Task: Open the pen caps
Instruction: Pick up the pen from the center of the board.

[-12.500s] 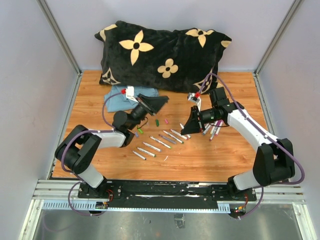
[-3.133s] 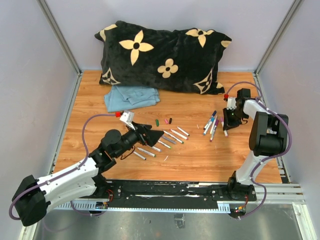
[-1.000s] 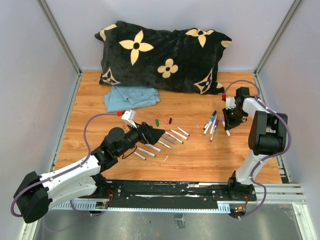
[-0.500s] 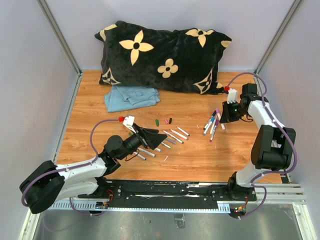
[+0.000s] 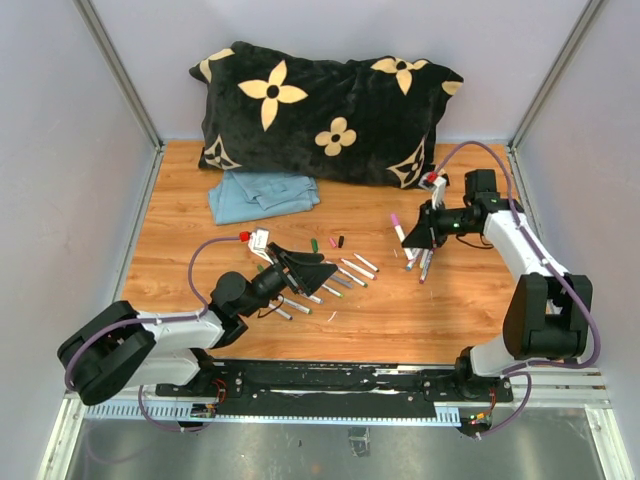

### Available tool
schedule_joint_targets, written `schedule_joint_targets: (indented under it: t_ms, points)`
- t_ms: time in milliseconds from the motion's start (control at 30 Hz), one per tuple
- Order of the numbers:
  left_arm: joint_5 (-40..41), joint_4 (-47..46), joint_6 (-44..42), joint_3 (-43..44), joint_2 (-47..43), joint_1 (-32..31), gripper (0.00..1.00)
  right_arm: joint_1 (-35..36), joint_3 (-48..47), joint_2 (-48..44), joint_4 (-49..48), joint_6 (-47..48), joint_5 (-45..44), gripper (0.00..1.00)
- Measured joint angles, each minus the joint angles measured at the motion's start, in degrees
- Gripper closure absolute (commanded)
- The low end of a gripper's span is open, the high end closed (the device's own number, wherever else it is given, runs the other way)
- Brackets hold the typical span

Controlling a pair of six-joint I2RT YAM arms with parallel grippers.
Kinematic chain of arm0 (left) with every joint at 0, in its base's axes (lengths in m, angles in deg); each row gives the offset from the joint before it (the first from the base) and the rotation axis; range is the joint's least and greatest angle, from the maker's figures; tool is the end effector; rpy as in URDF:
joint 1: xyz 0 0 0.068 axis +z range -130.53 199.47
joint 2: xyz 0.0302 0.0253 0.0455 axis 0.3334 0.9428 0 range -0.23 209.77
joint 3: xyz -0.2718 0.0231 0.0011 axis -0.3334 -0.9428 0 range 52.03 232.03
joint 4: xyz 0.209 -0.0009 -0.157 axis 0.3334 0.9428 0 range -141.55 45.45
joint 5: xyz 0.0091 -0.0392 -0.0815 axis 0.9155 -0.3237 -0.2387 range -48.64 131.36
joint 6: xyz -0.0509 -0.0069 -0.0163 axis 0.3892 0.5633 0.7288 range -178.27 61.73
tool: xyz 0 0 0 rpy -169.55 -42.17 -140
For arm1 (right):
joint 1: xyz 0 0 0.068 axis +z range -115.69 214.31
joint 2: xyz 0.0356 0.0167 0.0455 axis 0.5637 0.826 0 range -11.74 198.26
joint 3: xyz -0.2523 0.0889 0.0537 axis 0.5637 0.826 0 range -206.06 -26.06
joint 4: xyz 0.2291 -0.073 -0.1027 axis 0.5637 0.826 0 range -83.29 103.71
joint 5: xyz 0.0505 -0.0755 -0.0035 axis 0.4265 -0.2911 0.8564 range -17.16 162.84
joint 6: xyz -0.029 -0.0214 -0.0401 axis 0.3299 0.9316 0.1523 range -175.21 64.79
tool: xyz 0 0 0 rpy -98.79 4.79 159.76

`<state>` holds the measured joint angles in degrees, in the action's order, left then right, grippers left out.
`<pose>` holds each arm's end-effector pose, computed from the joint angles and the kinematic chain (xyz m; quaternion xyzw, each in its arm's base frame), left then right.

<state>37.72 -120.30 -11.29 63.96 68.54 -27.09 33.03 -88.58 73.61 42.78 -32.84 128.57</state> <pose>0.1468 -0.1582 0.2099 0.0224 0.6297 -0.5794 0.5170 0.2968 0.0228 0.2565 -0.2790 0.8144 0.3921 0.3243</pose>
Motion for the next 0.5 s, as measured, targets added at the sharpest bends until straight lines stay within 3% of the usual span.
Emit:
schedule_joint_targets:
  t_ms: [500]
  points:
    - [-1.22, -7.89, -0.20, -0.37, 2.69, 0.00, 0.01, 13.88, 0.20, -0.46, -0.15, 2.82, 3.45, 0.99]
